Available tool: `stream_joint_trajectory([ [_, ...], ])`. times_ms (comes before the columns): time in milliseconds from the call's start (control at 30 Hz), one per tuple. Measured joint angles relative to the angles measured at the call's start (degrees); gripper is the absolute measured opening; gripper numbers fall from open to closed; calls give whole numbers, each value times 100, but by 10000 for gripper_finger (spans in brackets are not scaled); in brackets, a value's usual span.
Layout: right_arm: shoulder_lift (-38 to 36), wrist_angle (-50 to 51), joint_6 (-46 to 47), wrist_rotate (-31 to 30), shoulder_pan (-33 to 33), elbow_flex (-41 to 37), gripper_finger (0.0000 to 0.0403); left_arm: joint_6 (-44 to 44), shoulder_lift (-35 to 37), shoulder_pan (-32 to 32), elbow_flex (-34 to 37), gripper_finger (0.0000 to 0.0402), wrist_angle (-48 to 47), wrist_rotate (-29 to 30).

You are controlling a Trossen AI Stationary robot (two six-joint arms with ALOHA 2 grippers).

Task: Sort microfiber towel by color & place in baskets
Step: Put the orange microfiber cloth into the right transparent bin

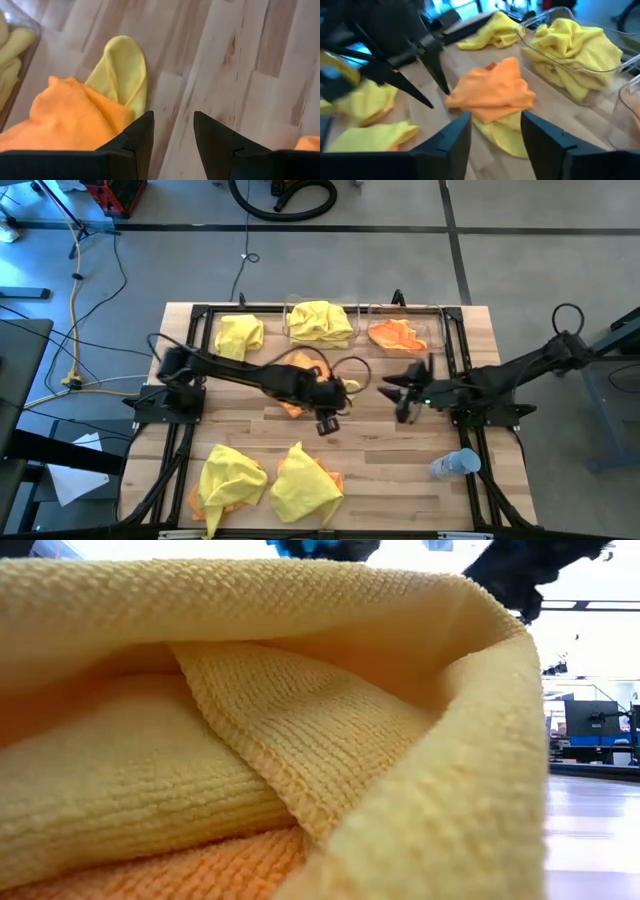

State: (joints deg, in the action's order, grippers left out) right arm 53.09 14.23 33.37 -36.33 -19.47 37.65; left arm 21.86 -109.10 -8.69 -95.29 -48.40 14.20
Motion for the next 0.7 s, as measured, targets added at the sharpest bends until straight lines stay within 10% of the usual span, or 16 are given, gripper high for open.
stream_joint_trajectory([
  [333, 2779, 828, -230, 1456, 1138, 2223, 210, 355, 2542, -33, 3358, 129, 1803, -173],
  [700, 5422, 2138, -131, 2456, 2021, 4667, 210, 395, 4919, -42, 5559, 129, 2582, -427],
])
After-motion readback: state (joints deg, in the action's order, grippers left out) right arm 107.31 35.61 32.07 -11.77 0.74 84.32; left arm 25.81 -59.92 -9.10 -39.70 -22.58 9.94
